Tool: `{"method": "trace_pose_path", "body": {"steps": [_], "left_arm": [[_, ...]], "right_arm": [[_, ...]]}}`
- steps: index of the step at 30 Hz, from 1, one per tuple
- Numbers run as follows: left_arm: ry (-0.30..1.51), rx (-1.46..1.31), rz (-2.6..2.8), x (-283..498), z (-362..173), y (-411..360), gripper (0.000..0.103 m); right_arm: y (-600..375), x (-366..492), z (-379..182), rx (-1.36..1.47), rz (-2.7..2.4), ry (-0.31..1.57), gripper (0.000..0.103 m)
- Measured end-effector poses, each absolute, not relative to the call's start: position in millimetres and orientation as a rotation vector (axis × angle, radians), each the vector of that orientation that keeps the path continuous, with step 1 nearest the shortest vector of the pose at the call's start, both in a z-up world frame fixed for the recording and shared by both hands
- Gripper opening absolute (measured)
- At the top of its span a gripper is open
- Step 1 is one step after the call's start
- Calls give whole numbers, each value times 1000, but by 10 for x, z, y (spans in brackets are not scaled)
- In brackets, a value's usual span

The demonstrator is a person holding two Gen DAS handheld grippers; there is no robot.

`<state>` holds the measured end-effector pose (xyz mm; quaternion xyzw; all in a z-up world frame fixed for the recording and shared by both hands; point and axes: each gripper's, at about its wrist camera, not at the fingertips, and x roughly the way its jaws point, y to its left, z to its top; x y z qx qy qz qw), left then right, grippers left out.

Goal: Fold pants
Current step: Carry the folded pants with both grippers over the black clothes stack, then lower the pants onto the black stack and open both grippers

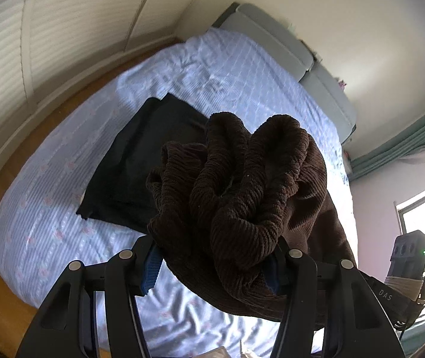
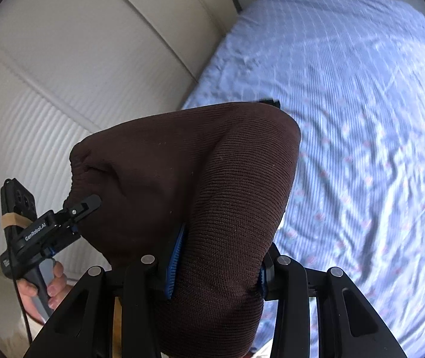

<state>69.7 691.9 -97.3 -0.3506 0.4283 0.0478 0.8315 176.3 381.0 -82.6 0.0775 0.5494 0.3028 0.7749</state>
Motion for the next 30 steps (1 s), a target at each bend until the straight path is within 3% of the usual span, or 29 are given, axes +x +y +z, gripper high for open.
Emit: {"method": "trace_pose_path", "body": {"steps": [13, 20, 24, 30], "left_arm": [[902, -767, 67, 1884, -1424, 7673, 55], [1060, -762, 138, 2248, -2097, 7790, 59], [1147, -744, 179, 2153, -2299, 7849, 74], [1178, -677, 194, 1963, -2152, 7860, 80]], "right_arm": [[4585, 2774, -1044, 55, 628, 1138, 40], [4944, 3132, -1555, -61, 598, 1239, 41], [4997, 2995, -1682, -120, 592, 1259, 52], [4856, 2781, -1706, -81, 555, 1259, 67]]}}
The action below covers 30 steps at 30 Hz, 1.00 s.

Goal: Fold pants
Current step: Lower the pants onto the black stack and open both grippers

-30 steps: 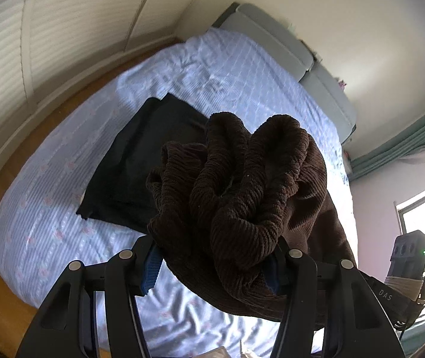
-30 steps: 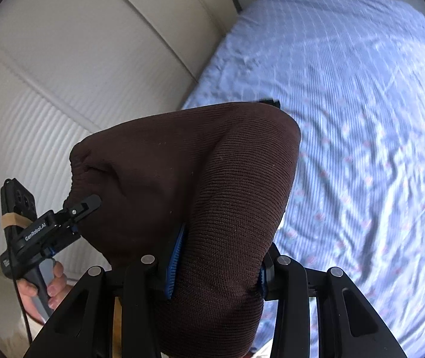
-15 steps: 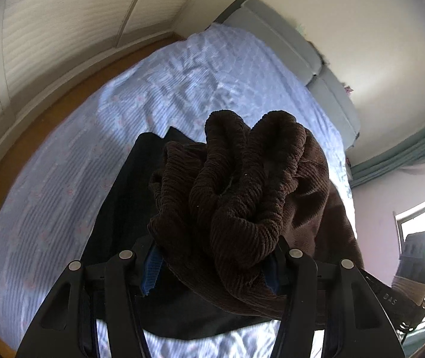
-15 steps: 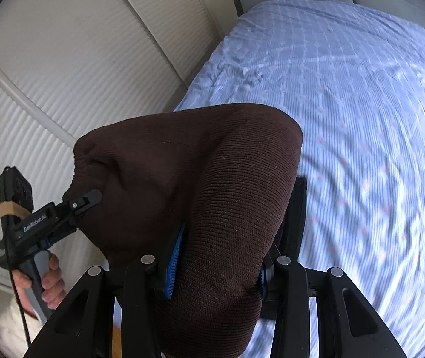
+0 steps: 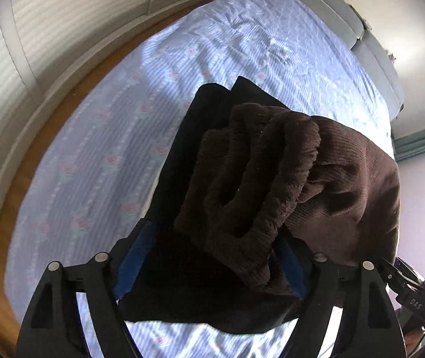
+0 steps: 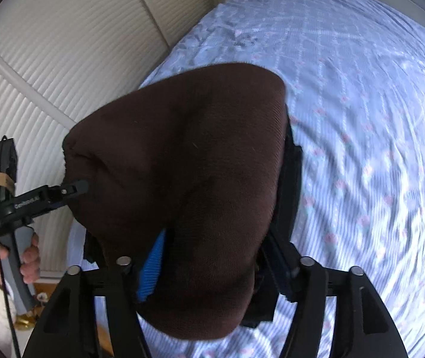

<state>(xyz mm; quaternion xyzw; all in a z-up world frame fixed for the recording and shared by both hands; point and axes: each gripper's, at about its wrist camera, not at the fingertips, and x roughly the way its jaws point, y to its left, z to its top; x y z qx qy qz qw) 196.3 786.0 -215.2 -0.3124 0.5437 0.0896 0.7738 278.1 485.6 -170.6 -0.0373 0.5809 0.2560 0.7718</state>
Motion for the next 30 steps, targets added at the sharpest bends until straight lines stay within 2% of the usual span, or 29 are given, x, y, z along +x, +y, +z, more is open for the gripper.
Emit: {"method": "trace_pose_path", "body": {"steps": [6, 14, 19, 27, 30], "left_arm": [[1133, -604, 202, 1789, -1730, 7764, 81], [1001, -348, 283, 1409, -1014, 7480, 84], [899, -171, 218, 1067, -524, 6890, 92], [808, -95, 35, 789, 9, 5895, 102], [790, -63, -31, 699, 171, 5512, 103]], "right_arm": [[4704, 2550, -1470, -66, 551, 1221, 67], [4327, 1988, -773, -48, 531, 1059, 68], [3933, 1536, -356, -67, 442, 928, 87], [3116, 966, 93, 8, 282, 862, 91], [2787, 766, 218, 38, 230, 832, 91]]}}
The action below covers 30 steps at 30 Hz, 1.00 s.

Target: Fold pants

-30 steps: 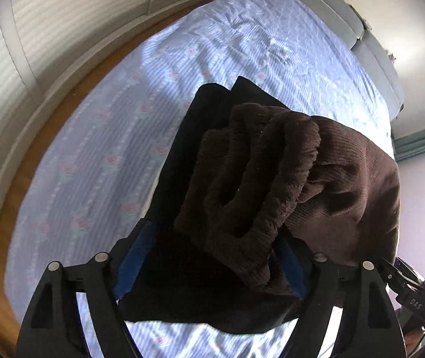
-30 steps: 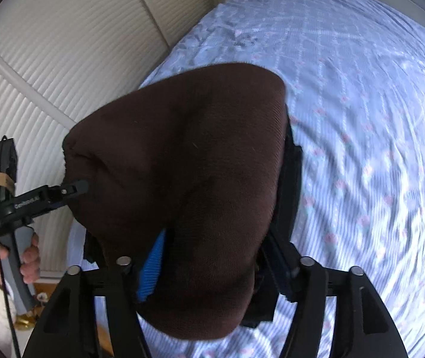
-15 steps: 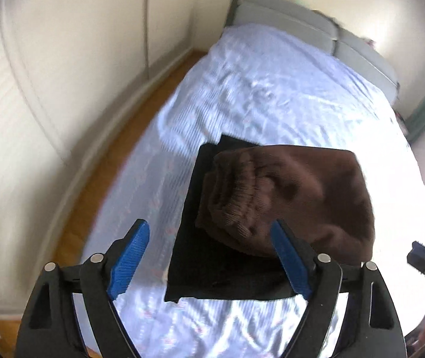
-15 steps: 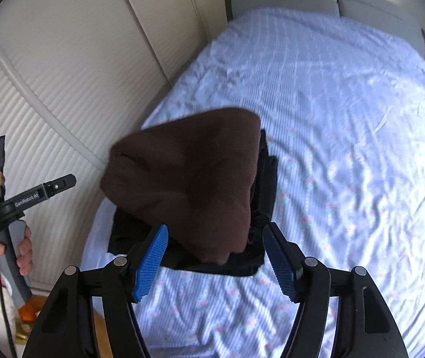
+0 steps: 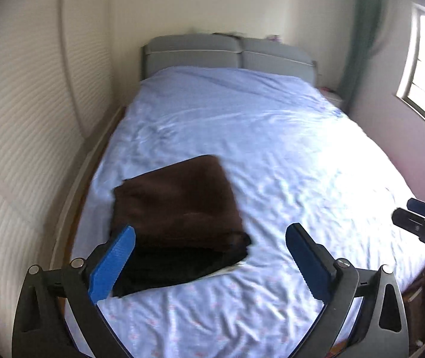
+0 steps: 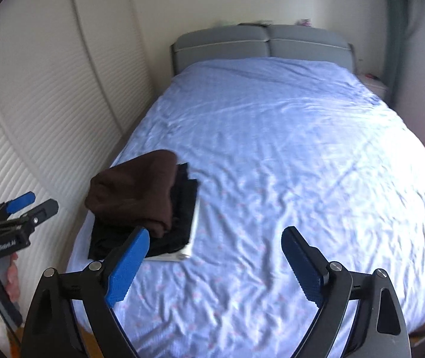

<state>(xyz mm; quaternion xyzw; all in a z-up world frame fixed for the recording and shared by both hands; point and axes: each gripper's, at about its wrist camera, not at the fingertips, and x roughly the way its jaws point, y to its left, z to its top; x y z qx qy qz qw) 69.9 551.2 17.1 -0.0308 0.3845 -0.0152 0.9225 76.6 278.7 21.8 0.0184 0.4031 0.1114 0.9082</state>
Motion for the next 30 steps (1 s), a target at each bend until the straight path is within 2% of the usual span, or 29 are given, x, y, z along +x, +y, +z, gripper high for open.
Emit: {"method": "trace_pose_path", "body": {"steps": [9, 19, 30], "left_arm": [[737, -5, -132, 408, 513, 4298, 103], [774, -108, -129, 75, 495, 3116, 103], [726, -79, -76, -426, 608, 2185, 103]], "right_arm": [[1862, 308, 438, 66, 149, 769, 92], [781, -75, 562, 16, 200, 735, 92], [-41, -408, 664, 2, 252, 722, 92]]}}
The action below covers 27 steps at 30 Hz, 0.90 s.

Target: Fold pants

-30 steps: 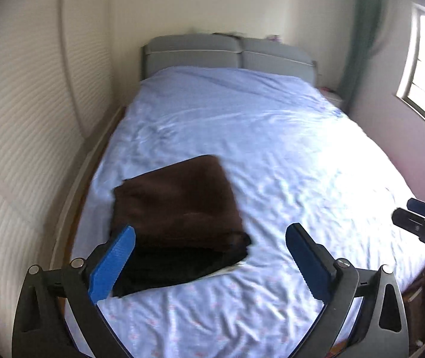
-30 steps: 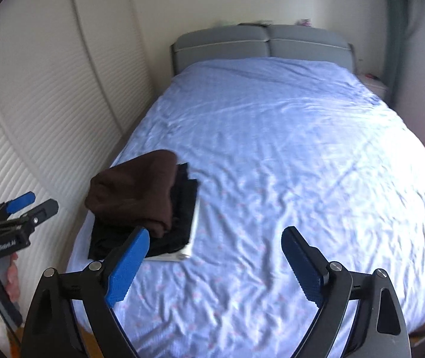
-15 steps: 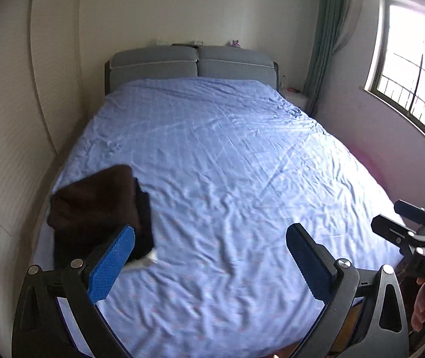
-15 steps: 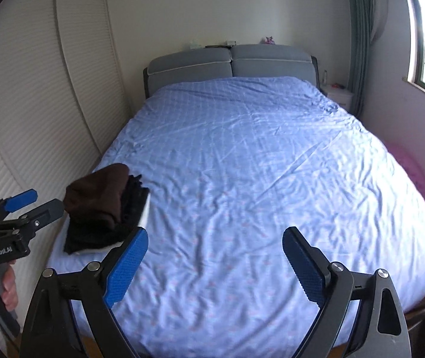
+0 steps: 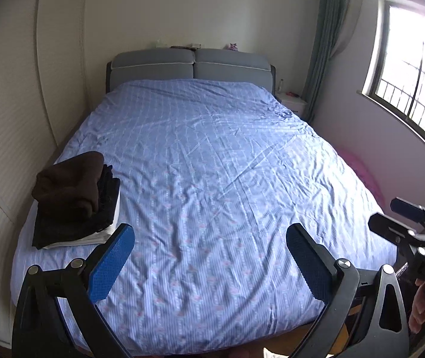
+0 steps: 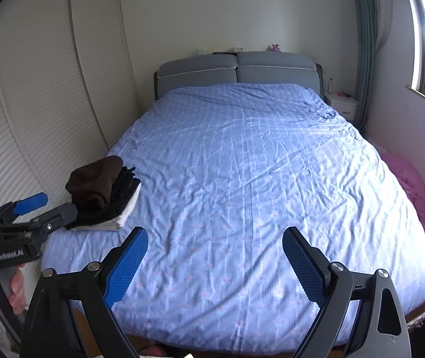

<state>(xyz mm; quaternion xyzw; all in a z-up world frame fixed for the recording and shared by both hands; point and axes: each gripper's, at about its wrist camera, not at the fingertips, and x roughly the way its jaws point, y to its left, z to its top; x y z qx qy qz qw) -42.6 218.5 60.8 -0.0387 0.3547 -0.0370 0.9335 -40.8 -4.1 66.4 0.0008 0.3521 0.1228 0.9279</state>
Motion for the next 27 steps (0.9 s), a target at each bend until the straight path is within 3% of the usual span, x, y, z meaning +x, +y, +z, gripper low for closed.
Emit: {"method": "trace_pose_path", "body": {"steps": [27], "left_arm": [[683, -79, -81, -719, 803, 1834, 103]], "right_arm": [[-544, -721, 791, 36, 245, 702, 92]]}}
